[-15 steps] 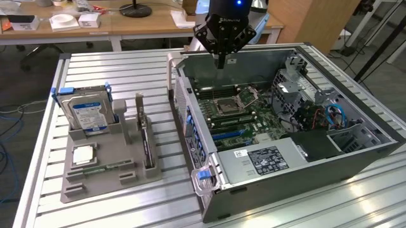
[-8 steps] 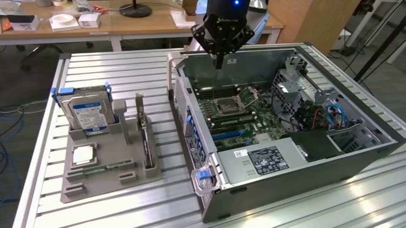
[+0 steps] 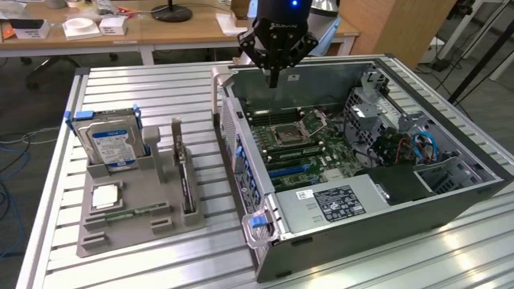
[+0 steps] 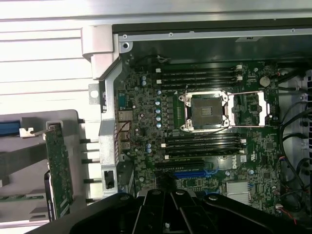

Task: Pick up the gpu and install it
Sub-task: 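Reach for the gpu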

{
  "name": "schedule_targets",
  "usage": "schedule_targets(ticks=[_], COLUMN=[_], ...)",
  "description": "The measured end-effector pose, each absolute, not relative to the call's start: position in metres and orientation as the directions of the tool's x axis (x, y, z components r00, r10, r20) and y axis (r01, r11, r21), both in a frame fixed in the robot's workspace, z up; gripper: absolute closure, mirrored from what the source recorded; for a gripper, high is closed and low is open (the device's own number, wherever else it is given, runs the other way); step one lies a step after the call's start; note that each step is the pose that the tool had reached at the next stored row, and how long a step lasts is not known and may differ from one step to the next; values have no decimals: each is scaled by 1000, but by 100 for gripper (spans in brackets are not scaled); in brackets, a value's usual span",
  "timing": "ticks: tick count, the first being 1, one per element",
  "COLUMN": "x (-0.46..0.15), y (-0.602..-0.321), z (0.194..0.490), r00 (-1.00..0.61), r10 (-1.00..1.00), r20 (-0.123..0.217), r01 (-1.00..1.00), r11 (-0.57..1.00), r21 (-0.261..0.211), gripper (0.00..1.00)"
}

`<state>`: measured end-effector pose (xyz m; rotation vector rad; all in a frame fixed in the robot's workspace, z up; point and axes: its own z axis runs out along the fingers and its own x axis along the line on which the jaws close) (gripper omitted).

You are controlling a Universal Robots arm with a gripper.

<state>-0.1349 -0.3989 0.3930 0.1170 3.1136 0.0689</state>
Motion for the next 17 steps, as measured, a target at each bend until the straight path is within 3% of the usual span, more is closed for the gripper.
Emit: schedule_targets(ticks=[17], x=[-149], y=[-399], z=[392], r00=[-997], r10=[76], r20=[-23], r01=[74], r11=[996], r21=[45], gripper=[89])
